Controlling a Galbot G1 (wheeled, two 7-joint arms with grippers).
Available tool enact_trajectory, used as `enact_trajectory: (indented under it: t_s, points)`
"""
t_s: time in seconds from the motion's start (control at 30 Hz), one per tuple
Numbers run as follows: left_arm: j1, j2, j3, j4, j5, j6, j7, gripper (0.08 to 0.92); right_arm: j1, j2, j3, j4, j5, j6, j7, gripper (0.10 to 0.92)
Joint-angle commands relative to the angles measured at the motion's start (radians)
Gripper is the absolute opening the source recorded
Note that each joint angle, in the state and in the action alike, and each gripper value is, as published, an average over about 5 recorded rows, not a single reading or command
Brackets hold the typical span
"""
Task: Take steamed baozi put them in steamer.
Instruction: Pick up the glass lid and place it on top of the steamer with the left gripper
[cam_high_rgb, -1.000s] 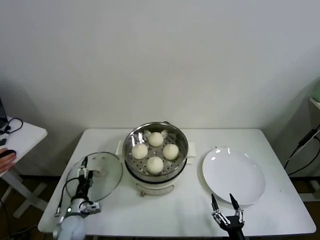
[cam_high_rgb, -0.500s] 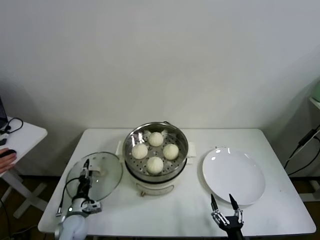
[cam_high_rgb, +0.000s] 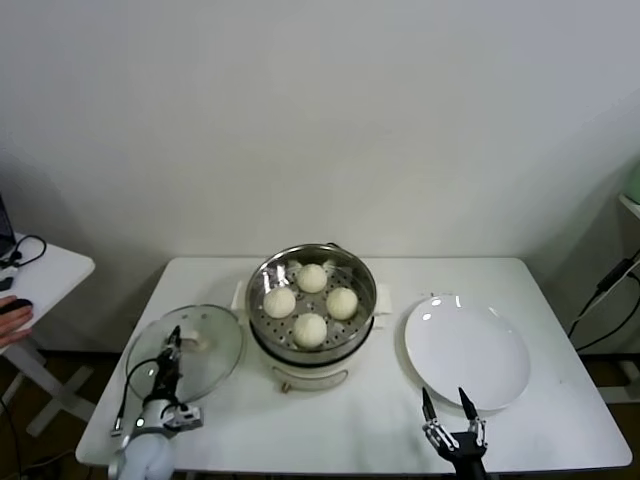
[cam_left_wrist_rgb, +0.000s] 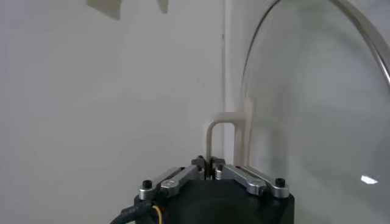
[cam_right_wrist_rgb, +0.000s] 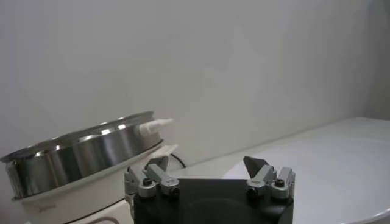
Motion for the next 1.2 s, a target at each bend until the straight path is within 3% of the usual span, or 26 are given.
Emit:
enact_trajectory:
  t_s: [0.03,0.23,0.7,1.2]
  points:
    - [0.009,0.003,-0.007,-0.035,-0.019,0.006,-0.023,0.137,0.001,0.001,-0.001,0.002,-0.001,0.001,-0.001,0.823]
    - [0.041,0.037,-0.021,-0.151,-0.071,0.053,0.002,0.137,-0.001,-0.005,0.000,0.004,-0.009,-0.005,-0.002,0.823]
    - [0.188,0.131,-0.041,-0.506,-0.103,0.252,0.202,0.137,-0.015,-0.012,0.001,-0.003,-0.063,-0.061,0.032,0.823]
    - [0.121,0.220,0.077,-0.740,-0.125,0.477,0.404,0.137,-0.020,-0.010,-0.010,-0.022,-0.107,-0.077,0.044,0.823]
